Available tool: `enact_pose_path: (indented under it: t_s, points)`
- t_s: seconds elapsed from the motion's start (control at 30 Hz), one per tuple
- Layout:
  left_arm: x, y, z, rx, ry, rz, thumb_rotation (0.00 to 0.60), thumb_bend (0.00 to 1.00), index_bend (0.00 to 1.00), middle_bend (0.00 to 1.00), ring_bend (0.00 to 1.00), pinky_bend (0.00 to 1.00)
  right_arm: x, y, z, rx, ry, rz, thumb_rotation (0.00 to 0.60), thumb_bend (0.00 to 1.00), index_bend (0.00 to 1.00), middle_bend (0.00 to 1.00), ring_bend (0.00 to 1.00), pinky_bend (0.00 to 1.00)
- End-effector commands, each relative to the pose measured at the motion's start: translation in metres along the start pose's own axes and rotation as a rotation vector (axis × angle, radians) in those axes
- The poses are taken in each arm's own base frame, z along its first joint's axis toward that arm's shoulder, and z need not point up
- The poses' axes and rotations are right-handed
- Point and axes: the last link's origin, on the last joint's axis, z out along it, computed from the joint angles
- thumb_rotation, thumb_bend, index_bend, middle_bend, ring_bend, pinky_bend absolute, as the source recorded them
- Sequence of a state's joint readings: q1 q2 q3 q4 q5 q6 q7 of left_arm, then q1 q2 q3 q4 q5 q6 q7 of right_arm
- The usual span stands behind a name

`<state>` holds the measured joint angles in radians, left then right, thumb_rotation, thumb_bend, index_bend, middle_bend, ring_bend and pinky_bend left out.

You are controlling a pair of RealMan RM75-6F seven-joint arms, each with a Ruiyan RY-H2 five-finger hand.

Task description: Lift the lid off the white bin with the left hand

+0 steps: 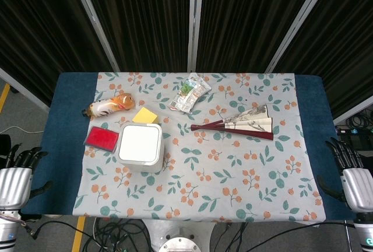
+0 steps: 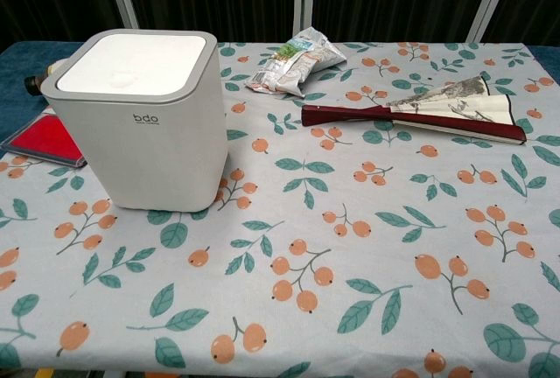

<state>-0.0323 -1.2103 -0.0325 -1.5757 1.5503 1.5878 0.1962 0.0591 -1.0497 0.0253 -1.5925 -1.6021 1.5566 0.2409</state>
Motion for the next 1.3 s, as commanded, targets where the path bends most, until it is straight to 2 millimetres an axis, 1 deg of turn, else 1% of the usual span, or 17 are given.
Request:
enact_pose_path:
  t_s: [0.03, 0.27, 0.47, 0.57, 0.7, 0.9, 1.03, 1.13, 1.3]
  points:
    - [0.0, 0.0, 0.001, 0.006, -0.004, 0.028, 0.6, 0.03, 0.25, 0.18, 0.18, 0.04, 0.0, 0.0, 0.0, -0.003, -0.002, 0.0, 0.6, 0.26, 0.0, 0.0, 0.0, 0.0]
    - [0.004, -0.003, 0.002, 0.019, -0.007, 0.032, 0.6, 0.03, 0.25, 0.18, 0.18, 0.04, -0.004, 0.0, -0.001, -0.006, -0.021, 0.004, 0.6, 0.26, 0.0, 0.0, 0.0, 0.0]
    - [0.011, -0.006, 0.002, 0.021, 0.002, 0.018, 0.6, 0.03, 0.25, 0.18, 0.18, 0.04, -0.006, 0.001, -0.002, -0.008, -0.026, 0.007, 0.6, 0.26, 0.0, 0.0, 0.0, 0.0]
    - [0.011, -0.003, 0.004, -0.009, -0.002, -0.011, 0.6, 0.03, 0.25, 0.18, 0.18, 0.04, -0.008, 0.001, -0.002, -0.009, -0.036, 0.01, 0.6, 0.26, 0.0, 0.0, 0.0, 0.0]
    - [0.013, 0.01, 0.015, -0.109, 0.018, -0.076, 0.6, 0.03, 0.25, 0.18, 0.18, 0.04, -0.017, 0.002, -0.002, -0.018, -0.093, 0.019, 0.6, 0.26, 0.0, 0.0, 0.0, 0.0]
    - [0.022, 0.05, 0.039, -0.401, 0.057, -0.176, 0.6, 0.03, 0.25, 0.18, 0.18, 0.04, -0.03, 0.003, 0.003, -0.024, -0.153, 0.025, 0.6, 0.26, 0.0, 0.0, 0.0, 0.0]
    - [0.023, 0.082, 0.055, -0.595, 0.023, -0.2, 0.6, 0.03, 0.25, 0.18, 0.18, 0.04, -0.033, 0.003, 0.004, -0.028, -0.161, 0.028, 0.6, 0.26, 0.0, 0.0, 0.0, 0.0]
    - [0.021, 0.101, 0.065, -0.688, -0.008, -0.174, 0.6, 0.03, 0.25, 0.18, 0.18, 0.04, -0.034, 0.004, 0.003, -0.032, -0.163, 0.029, 0.6, 0.26, 0.0, 0.0, 0.0, 0.0]
    - [0.017, 0.12, 0.077, -0.754, -0.045, -0.131, 0.6, 0.03, 0.24, 0.18, 0.18, 0.04, -0.034, 0.007, 0.001, -0.044, -0.162, 0.033, 0.6, 0.26, 0.0, 0.0, 0.0, 0.0]
